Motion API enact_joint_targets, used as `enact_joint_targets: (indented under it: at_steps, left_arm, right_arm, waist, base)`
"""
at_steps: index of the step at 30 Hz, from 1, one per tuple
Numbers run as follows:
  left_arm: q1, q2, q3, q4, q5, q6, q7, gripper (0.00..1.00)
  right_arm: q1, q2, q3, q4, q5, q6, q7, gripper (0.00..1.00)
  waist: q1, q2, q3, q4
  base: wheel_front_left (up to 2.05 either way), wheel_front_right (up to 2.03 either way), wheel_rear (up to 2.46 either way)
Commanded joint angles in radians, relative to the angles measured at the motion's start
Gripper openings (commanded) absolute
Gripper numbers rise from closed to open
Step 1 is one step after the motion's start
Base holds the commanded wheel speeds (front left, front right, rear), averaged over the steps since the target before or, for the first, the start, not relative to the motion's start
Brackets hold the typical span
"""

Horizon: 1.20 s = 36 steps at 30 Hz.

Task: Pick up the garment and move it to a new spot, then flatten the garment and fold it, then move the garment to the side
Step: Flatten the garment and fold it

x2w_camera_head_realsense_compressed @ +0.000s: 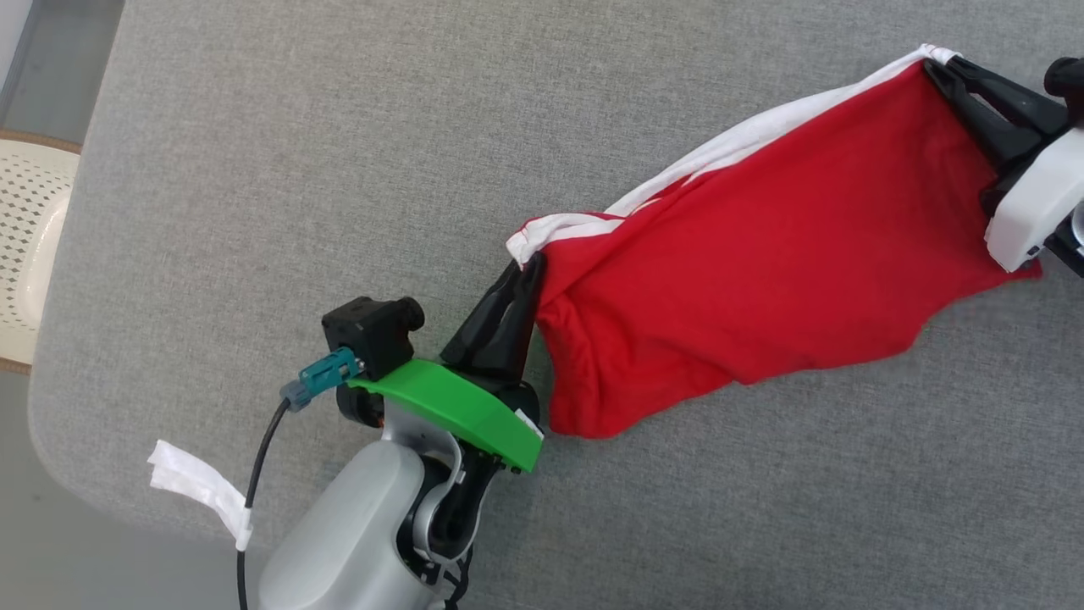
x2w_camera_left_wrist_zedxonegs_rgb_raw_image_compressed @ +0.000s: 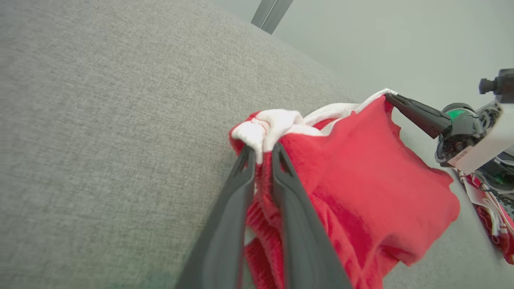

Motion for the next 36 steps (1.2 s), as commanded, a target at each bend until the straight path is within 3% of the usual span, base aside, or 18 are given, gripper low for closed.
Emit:
enact_joint_targets:
  at_steps: [1,9,14,18,23,28,32,36]
  left_arm:
    - [-0.012,0.0,0.004,0.013,0.006,0.012,-0.001,1.0]
    - [0.054,0.053,0.015,-0.009,0.056,0.077,-0.041,1.0]
    - [0.165,0.124,0.061,-0.137,0.193,0.18,-0.102,1.0]
    - [0.264,0.105,0.123,-0.242,0.276,0.217,-0.109,1.0]
    - [0.334,0.026,0.185,-0.289,0.372,0.179,-0.109,1.0]
    - [0.344,-0.037,0.205,-0.26,0.446,0.104,-0.109,1.0]
    - [0.346,-0.055,0.215,-0.238,0.455,0.065,-0.109,1.0]
    - [0.353,-0.059,0.222,-0.229,0.439,0.055,-0.109,1.0]
  right_arm:
    - [-0.014,0.01,0.002,0.009,0.01,-0.001,-0.012,1.0]
    - [0.041,0.013,-0.03,0.018,0.085,-0.001,0.007,1.0]
    - [0.119,-0.028,-0.09,-0.003,0.142,-0.001,0.12,1.0]
    - [0.153,-0.024,-0.163,-0.026,0.167,-0.001,0.215,1.0]
    - [0.156,0.036,-0.242,-0.011,0.145,-0.001,0.375,1.0]
    - [0.187,0.116,-0.302,0.059,0.054,-0.001,0.53,1.0]
    - [0.234,0.159,-0.351,0.115,-0.028,-0.001,0.615,1.0]
    - [0.307,0.208,-0.398,0.146,-0.085,0.0,0.686,1.0]
  waist:
    - [0.0,0.0,-0.004,-0.005]
    - [0.0,0.0,-0.064,-0.038]
    - [0.0,0.0,-0.116,-0.072]
    - [0.0,0.0,-0.132,-0.074]
    - [0.0,0.0,-0.121,-0.046]
    - [0.0,0.0,-0.107,0.009]
    - [0.0,0.0,-0.106,0.043]
    - [0.0,0.0,-0.118,0.051]
  base:
    - [0.0,0.0,0.0]
    - [0.0,0.0,0.0]
    - [0.0,0.0,0.0]
    - [0.0,0.0,0.0]
    - [0.0,0.0,0.0]
    - [0.0,0.0,0.0]
    - [0.0,0.0,0.0]
    - [0.0,0.0,0.0]
